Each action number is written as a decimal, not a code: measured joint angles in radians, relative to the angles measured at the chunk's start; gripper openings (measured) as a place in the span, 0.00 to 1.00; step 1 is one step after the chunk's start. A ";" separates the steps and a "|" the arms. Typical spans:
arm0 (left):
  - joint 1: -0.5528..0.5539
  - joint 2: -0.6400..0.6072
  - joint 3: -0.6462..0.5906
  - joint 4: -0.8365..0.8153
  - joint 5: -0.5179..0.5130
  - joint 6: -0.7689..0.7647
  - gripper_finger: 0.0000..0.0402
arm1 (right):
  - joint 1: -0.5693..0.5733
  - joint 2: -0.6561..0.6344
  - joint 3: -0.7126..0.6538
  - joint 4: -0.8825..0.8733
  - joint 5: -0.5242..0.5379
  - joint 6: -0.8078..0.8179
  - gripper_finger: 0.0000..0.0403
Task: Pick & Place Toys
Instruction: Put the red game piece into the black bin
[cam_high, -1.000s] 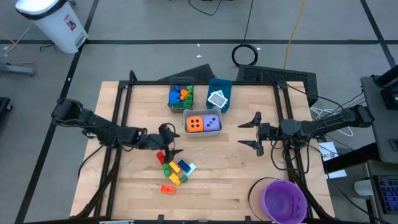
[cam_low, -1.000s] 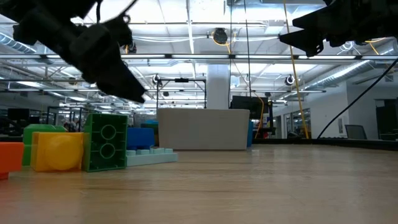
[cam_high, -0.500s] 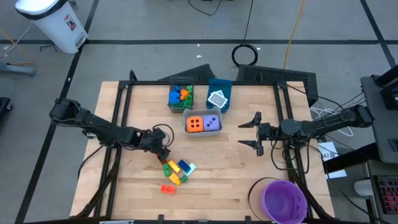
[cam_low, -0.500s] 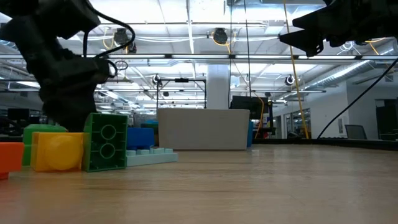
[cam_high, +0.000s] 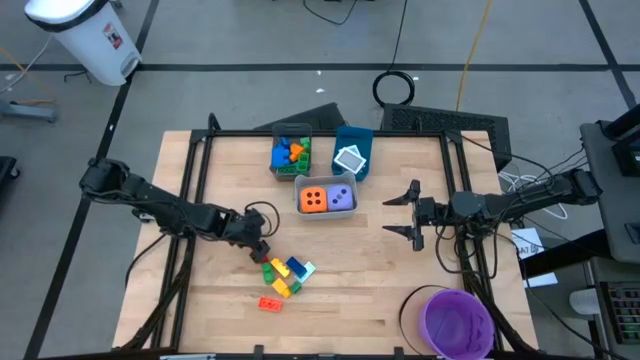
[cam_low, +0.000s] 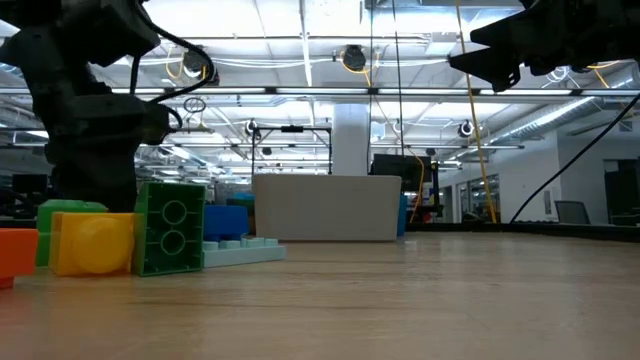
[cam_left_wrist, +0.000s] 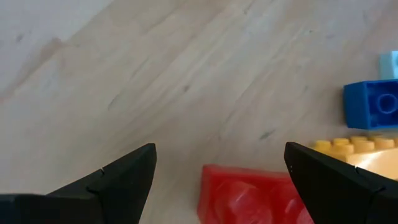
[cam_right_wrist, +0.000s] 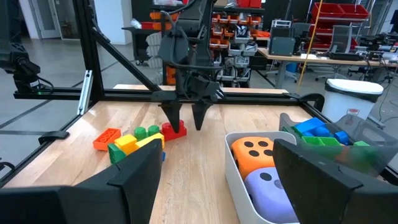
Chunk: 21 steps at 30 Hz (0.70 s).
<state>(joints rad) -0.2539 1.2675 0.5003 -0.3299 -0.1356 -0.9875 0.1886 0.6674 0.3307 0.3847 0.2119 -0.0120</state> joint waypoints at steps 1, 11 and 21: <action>0.000 0.000 0.000 -0.011 0.004 -0.020 0.90 | 0.000 0.000 0.000 0.000 0.000 0.000 0.69; -0.002 0.000 0.000 -0.076 0.061 -0.165 0.90 | 0.000 0.000 0.000 0.000 0.000 -0.002 0.69; -0.006 0.000 0.000 -0.014 0.070 -0.155 0.90 | 0.000 0.000 0.000 0.000 0.000 -0.002 0.69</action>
<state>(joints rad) -0.2596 1.2675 0.5003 -0.3437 -0.0654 -1.1422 0.1886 0.6674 0.3309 0.3843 0.2117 -0.0144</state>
